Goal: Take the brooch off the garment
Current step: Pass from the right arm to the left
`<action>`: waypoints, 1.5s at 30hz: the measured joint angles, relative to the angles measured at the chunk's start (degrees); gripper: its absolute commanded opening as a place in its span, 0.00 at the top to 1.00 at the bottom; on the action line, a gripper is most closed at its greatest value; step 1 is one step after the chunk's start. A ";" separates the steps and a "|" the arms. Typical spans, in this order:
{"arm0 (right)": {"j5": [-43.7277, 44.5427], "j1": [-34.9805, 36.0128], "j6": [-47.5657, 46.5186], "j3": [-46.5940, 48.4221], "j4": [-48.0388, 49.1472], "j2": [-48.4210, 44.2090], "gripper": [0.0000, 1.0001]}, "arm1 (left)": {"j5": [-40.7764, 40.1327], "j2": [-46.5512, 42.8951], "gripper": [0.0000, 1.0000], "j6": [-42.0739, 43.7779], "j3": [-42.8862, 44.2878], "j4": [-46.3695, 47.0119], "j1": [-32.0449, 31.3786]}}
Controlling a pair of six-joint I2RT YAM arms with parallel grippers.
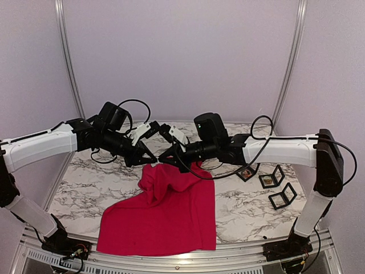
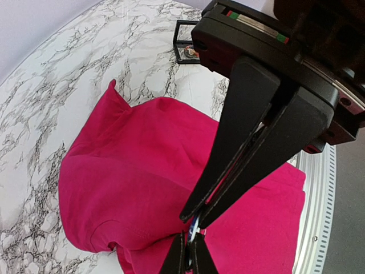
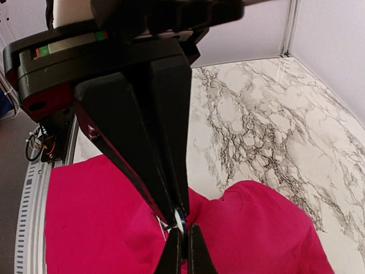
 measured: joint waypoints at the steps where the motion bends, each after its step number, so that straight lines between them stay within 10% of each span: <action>1: 0.02 0.00 -0.20 0.02 -0.04 0.02 1.00 | 0.22 0.00 1.00 -0.28 -0.04 -0.02 0.00; 5: 0.02 0.00 0.00 0.11 -0.90 0.04 1.00 | 0.90 0.00 1.00 -1.22 -0.92 0.81 0.00; 17: 6.21 0.31 7.63 -0.24 2.54 0.90 0.52 | -3.56 -4.37 1.00 -15.63 -17.44 21.05 -0.17; 45: 12.70 -1.62 38.21 -19.41 31.08 -2.08 0.28 | -11.52 -4.04 1.00 -43.06 -31.01 60.26 -1.62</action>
